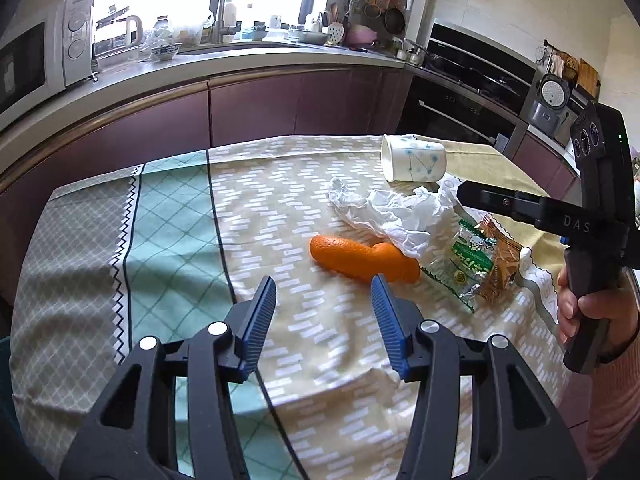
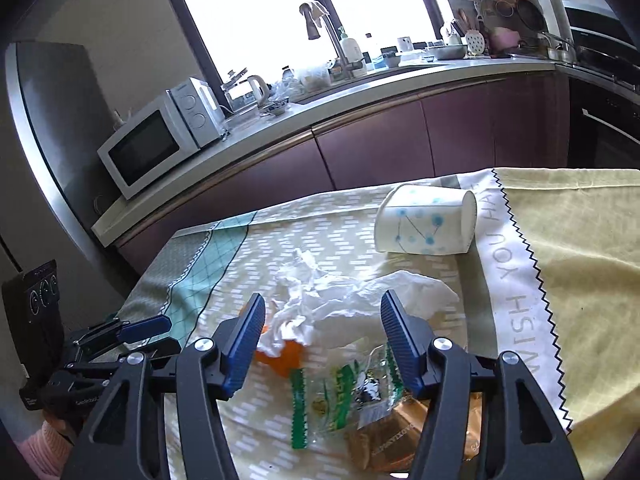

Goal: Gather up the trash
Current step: 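Reach the right tool to the white tissue while the left tool closes near the orange carrot-shaped item, then grasp the white tissue with the right tool while the left tool grasps the clear green snack packet, then carry the tissue and green packet with both tools over the teal bin, then open both tools to drop the green packet and tissue into the bin, then move both open tools back over the table, then grasp the white tissue with the left tool while the right tool grasps the gold foil packet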

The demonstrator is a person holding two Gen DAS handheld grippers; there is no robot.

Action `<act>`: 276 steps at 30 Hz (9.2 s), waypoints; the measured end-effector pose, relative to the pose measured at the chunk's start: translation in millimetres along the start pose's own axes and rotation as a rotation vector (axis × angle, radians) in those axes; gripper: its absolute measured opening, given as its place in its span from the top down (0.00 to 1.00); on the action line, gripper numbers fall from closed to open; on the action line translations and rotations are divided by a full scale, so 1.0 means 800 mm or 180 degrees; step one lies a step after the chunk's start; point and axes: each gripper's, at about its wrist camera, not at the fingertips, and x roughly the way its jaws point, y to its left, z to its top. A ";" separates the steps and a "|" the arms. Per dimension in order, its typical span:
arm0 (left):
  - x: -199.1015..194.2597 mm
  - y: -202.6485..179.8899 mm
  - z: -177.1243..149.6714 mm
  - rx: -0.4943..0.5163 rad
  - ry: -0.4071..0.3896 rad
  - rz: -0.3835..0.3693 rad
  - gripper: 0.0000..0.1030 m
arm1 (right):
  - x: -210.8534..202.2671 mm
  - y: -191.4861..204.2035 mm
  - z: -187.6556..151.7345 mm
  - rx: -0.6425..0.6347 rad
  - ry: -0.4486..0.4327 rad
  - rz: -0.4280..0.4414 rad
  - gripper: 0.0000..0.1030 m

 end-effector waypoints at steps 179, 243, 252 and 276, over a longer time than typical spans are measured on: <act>-0.224 0.430 -0.265 -0.2125 0.0140 0.1639 0.67 | 0.236 0.544 -0.109 -0.1384 0.1696 0.1973 0.73; 0.105 -0.093 0.056 0.0455 0.0346 0.0087 0.51 | -0.047 -0.094 -0.080 0.0826 0.0114 0.0242 0.54; 0.116 -0.094 0.057 0.0405 0.0402 -0.0004 0.87 | -0.046 -0.090 -0.078 0.0838 0.0090 0.0383 0.91; 0.030 -0.067 0.058 0.0151 -0.0041 -0.0218 0.91 | -0.019 -0.103 -0.037 0.0778 0.0150 -0.0117 0.38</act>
